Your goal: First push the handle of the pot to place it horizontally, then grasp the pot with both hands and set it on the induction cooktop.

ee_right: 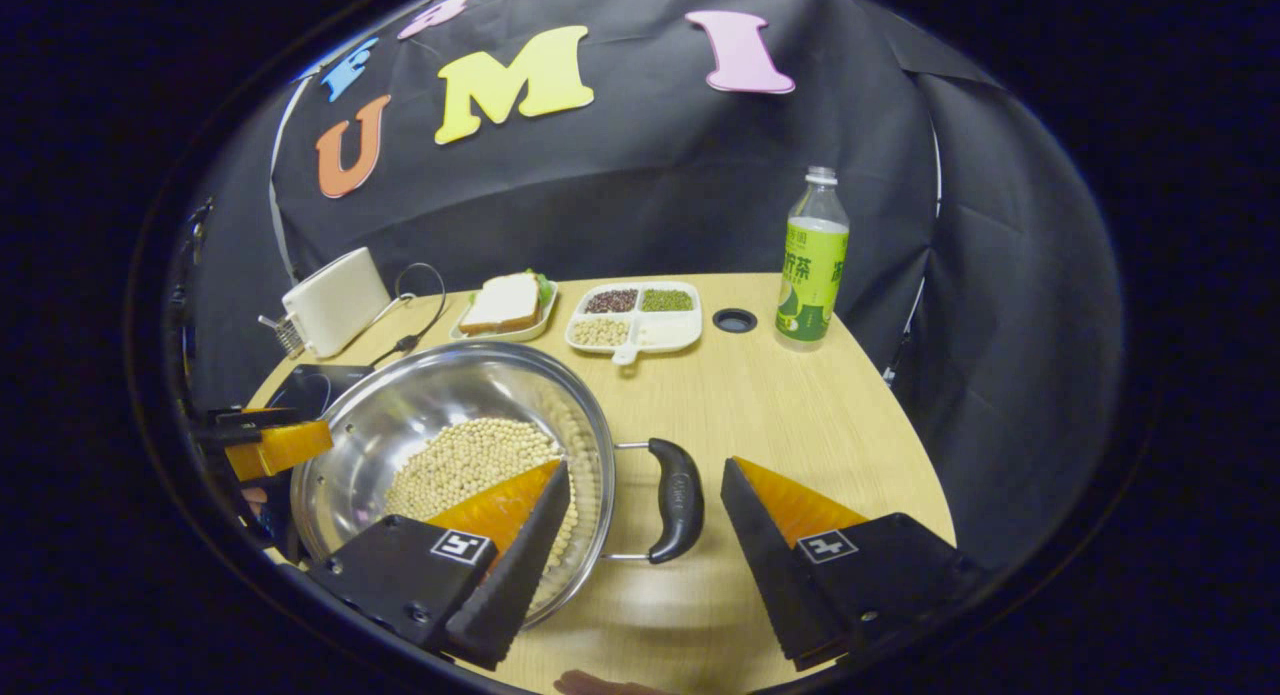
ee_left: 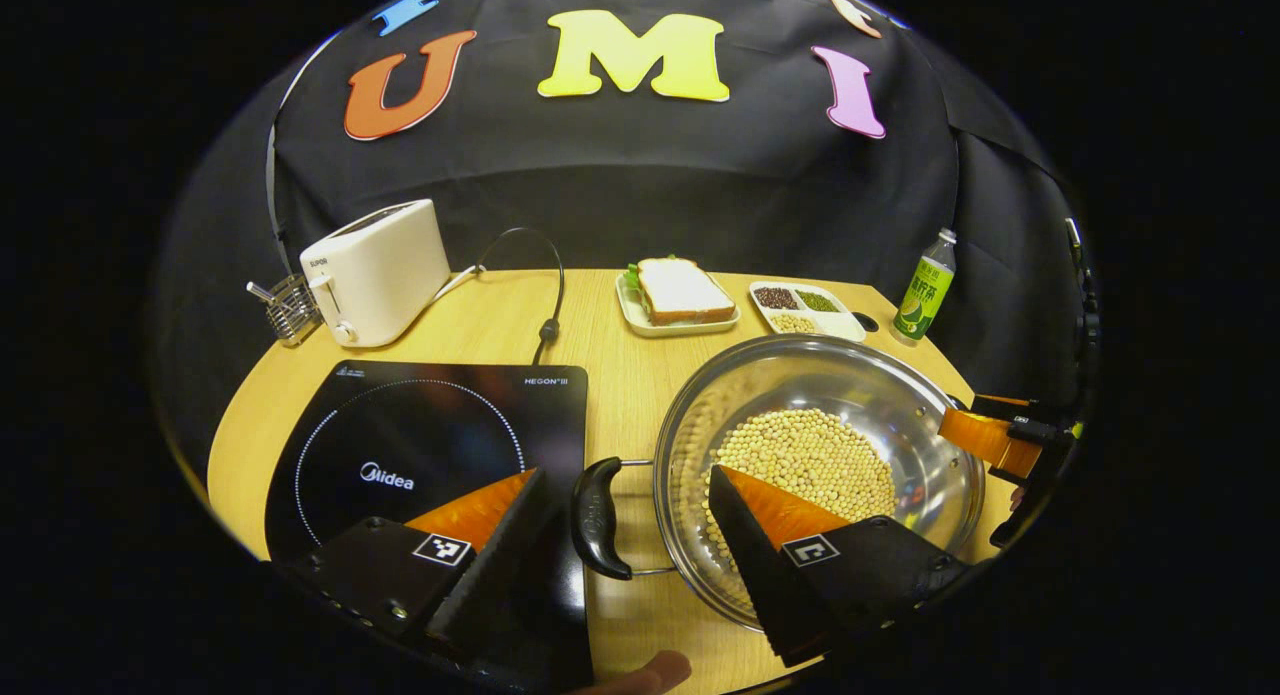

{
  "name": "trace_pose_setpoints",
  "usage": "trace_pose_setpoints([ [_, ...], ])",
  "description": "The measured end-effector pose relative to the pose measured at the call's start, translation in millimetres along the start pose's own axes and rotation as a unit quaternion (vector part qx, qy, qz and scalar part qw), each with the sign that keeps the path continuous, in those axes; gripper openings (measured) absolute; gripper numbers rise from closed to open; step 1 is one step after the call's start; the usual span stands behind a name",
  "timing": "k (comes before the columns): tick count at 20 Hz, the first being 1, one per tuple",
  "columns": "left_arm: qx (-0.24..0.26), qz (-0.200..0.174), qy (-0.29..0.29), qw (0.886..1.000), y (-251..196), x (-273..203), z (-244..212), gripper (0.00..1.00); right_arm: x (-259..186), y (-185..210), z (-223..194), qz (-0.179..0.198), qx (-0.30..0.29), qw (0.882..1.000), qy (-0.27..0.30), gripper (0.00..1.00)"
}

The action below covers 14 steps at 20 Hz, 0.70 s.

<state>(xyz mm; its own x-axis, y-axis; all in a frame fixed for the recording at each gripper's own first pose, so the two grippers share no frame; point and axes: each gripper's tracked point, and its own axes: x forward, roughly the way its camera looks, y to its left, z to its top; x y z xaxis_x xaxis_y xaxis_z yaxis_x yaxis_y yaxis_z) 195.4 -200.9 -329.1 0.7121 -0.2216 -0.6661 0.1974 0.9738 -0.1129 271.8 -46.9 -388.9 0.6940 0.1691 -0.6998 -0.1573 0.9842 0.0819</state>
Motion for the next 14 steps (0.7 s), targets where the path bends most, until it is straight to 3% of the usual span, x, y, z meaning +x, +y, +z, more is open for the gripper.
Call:
trace_pose_setpoints([
  [2,-0.009,-0.014,0.016,1.000,-7,4,-8,0.96,8,4,-8,0.008,0.007,1.000,0.014,0.89],
  [3,-0.005,-0.001,0.007,1.000,-2,5,-3,0.94,11,4,-12,0.010,0.010,1.000,0.020,0.89],
  [4,-0.004,0.003,0.010,1.000,-1,7,-5,0.88,14,3,-14,0.011,0.013,1.000,0.023,0.93],
  [7,0.002,0.011,0.002,1.000,0,9,-4,0.79,16,1,-14,0.010,0.015,1.000,0.016,0.82],
  [8,0.006,0.017,0.001,1.000,3,11,-5,0.86,18,-1,-15,0.007,0.017,1.000,0.018,0.71],
  [9,0.005,0.021,0.000,1.000,4,11,-4,0.72,17,0,-16,0.006,0.019,1.000,0.017,0.67],
  [10,0.004,0.023,-0.005,1.000,4,13,-4,0.64,18,-1,-16,0.003,0.022,1.000,0.016,0.72],
  [14,-0.004,0.017,-0.012,1.000,2,11,-4,0.60,15,-1,-18,-0.009,0.021,1.000,0.017,0.65],
])
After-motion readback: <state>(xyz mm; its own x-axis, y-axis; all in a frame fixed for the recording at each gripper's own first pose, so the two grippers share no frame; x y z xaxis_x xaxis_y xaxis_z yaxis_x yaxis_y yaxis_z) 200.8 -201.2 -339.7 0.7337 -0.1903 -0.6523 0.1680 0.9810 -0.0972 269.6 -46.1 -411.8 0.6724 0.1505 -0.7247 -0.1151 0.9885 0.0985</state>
